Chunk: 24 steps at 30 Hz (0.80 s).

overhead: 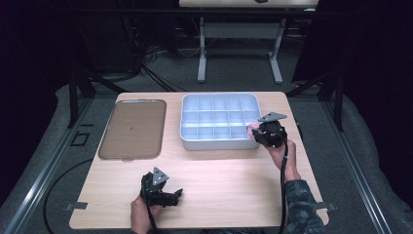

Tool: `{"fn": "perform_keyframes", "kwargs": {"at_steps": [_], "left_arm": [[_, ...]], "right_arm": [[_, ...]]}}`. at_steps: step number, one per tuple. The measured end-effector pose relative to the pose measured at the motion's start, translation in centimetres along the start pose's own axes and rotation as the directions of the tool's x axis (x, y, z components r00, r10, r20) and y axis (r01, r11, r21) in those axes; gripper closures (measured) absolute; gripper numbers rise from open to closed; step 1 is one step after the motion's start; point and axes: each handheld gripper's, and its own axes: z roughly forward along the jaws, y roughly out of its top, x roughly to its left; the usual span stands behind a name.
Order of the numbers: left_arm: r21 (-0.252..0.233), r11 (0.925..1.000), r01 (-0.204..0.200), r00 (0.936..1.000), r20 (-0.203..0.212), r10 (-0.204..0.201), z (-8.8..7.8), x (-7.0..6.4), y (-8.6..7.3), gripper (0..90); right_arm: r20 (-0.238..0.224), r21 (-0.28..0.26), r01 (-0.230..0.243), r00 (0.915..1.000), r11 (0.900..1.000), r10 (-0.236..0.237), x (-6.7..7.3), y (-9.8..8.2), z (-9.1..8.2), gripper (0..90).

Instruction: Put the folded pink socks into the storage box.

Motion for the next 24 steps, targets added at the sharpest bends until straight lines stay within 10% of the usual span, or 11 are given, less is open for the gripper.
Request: {"fn": "perform_keyframes", "kwargs": {"at_steps": [24], "left_arm": [[-0.001, 1.0, 0.002, 1.0, 0.0, -0.002, 0.0, 0.0, 0.0, 3.5]], "right_arm": [[-0.122, -0.03, -0.04, 0.9918, 0.999, 0.036, 3.0, -2.8, -7.7, 14.2]]}}
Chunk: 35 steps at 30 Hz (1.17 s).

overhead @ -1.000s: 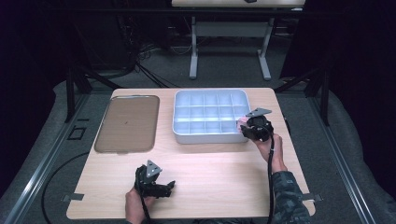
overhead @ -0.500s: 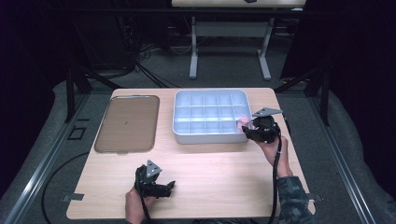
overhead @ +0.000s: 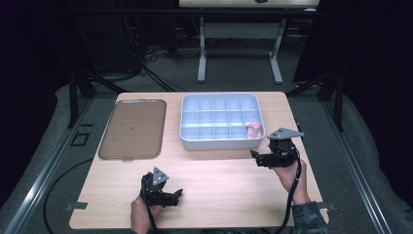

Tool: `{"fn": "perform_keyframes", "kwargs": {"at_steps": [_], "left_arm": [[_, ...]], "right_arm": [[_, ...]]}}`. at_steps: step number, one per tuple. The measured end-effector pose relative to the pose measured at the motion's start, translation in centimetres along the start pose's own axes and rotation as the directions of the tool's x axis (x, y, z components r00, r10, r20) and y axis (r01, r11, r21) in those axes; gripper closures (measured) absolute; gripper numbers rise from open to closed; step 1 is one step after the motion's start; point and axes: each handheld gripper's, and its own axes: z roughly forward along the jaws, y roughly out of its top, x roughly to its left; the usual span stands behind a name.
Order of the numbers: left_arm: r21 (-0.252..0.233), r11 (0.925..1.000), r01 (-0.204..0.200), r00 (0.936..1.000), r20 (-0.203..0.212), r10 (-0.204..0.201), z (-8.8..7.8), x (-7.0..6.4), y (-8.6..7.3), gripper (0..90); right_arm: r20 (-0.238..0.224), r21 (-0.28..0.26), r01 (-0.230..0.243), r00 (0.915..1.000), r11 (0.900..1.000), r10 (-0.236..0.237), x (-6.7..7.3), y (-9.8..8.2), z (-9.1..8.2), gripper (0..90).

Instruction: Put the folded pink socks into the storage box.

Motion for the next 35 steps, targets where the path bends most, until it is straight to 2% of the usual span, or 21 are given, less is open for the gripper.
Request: {"fn": "perform_keyframes", "kwargs": {"at_steps": [3, 7, 9, 17, 20, 22, 24, 25, 27, 29, 32, 35], "left_arm": [[0.0, 1.0, -0.001, 1.0, -0.001, 0.001, 0.0, 0.0, 0.0, 3.5], [0.001, 1.0, -0.005, 1.0, -0.001, 0.005, 0.0, 0.0, 0.0, 3.5], [0.001, 1.0, -0.005, 1.0, -0.001, 0.005, 0.0, 0.0, 0.0, 3.5], [0.001, 1.0, -0.008, 1.0, -0.003, 0.008, 0.0, 0.0, 0.0, 3.5], [0.0, 1.0, -0.003, 1.0, -0.001, 0.003, 0.0, 0.0, 0.0, 3.5], [0.0, 1.0, -0.006, 1.0, -0.001, 0.006, 0.0, 0.0, 0.0, 3.5], [0.001, 1.0, -0.006, 1.0, -0.002, 0.006, 0.0, 0.0, 0.0, 3.5], [0.001, 1.0, -0.009, 1.0, -0.003, 0.009, 0.0, 0.0, 0.0, 3.5], [0.001, 1.0, -0.006, 1.0, -0.002, 0.006, 0.0, 0.0, 0.0, 3.5], [0.001, 1.0, -0.008, 1.0, -0.002, 0.008, 0.0, 0.0, 0.0, 3.5], [0.001, 1.0, -0.005, 1.0, -0.001, 0.005, 0.0, 0.0, 0.0, 3.4], [0.0, 1.0, 0.0, 1.0, -0.001, 0.0, 0.0, 0.0, 0.0, 3.4]], "right_arm": [[0.01, -0.009, -0.002, 0.9999, 1.0, 0.002, 0.5, -1.4, -0.2, 12.6], [0.018, -0.024, -0.031, 0.9994, 0.999, 0.031, 1.2, -3.6, -0.1, 11.6], [0.018, -0.016, -0.04, 0.999, 0.999, 0.04, 1.5, -4.7, 0.2, 10.2], [0.002, 0.026, -0.128, 0.9918, 0.991, 0.128, 2.7, -9.4, 1.8, 8.1], [-0.002, 0.044, -0.121, 0.9926, 0.992, 0.122, 3.2, -10.9, 2.3, 7.6], [-0.019, 0.037, -0.128, 0.9916, 0.991, 0.128, 3.4, -11.4, 2.5, 7.6], [-0.023, 0.04, -0.11, 0.9936, 0.993, 0.111, 3.6, -11.9, 2.6, 7.6], [-0.018, 0.052, -0.095, 0.9952, 0.994, 0.096, 3.8, -12.0, 2.7, 7.5], [-0.015, 0.037, -0.069, 0.9974, 0.997, 0.07, 4.0, -12.0, 2.6, 7.8], [-0.017, 0.035, -0.066, 0.9977, 0.997, 0.066, 4.1, -12.1, 2.6, 7.9], [0.005, 0.054, -0.042, 0.9991, 0.998, 0.042, 4.2, -12.1, 2.7, 8.1], [0.006, 0.075, -0.027, 0.9996, 0.997, 0.026, 4.5, -12.1, 3.1, 7.5]]}}
